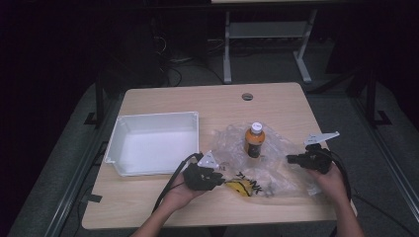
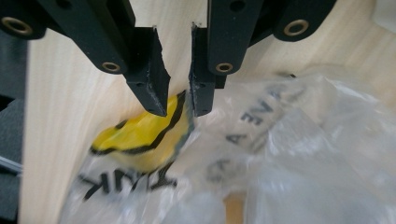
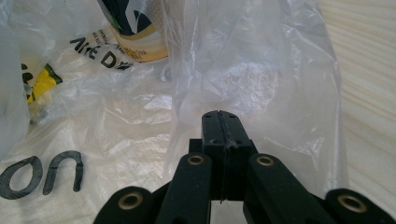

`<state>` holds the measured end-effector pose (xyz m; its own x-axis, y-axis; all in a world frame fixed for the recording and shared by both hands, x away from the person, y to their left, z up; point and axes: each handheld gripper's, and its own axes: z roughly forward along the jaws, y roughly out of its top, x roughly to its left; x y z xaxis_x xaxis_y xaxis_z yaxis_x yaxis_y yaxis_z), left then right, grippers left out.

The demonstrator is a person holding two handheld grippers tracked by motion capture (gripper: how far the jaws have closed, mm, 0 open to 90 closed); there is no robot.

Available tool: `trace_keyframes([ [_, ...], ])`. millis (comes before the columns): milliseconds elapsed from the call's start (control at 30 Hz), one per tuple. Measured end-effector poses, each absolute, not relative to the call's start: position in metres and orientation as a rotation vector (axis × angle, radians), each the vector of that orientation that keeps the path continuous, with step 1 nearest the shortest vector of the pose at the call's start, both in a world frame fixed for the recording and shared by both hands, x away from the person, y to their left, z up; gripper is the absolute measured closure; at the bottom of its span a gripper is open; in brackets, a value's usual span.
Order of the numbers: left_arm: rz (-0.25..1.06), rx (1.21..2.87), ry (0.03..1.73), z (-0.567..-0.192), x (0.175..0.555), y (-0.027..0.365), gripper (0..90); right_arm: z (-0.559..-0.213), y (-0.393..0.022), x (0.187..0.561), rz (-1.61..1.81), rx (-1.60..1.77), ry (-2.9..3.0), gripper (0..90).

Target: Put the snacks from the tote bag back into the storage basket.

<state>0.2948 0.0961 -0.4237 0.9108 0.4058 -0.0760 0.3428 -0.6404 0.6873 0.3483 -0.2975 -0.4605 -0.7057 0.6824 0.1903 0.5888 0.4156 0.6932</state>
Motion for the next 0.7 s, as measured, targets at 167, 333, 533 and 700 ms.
trace_keyframes([
  [167,0.111,2.262,0.517,-0.401,0.292,0.093,73.2,-0.461,-0.293,0.349,1.167,1.137,2.541,89.5],
  [333,0.122,2.236,0.476,-0.379,0.292,0.084,72.3,-0.460,-0.291,0.349,1.171,1.136,2.543,89.5],
  [533,0.160,2.215,0.449,-0.362,0.297,0.067,68.6,-0.460,-0.291,0.349,1.180,1.131,2.542,89.4],
  [700,0.175,2.218,0.456,-0.361,0.311,0.049,62.8,-0.459,-0.291,0.348,1.200,1.126,2.536,89.1],
])
